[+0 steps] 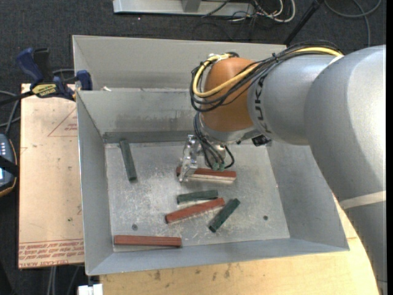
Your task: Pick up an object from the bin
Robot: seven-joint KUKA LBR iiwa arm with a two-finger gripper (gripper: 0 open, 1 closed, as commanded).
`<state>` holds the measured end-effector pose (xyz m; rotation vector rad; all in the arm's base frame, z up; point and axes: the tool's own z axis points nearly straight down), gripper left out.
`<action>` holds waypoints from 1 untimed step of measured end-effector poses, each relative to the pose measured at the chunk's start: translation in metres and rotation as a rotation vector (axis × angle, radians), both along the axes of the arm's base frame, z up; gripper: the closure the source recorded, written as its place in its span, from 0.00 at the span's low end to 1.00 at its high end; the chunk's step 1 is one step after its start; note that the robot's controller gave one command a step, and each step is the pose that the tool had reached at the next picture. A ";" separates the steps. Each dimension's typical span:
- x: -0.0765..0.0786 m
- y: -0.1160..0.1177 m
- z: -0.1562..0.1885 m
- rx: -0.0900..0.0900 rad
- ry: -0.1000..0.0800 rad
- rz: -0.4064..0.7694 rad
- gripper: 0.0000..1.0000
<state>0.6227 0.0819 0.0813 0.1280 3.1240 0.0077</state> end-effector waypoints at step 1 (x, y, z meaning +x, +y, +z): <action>0.000 0.000 0.000 0.000 0.000 -0.001 1.00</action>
Offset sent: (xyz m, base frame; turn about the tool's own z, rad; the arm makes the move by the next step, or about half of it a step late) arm -0.0041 0.0017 0.0758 0.0297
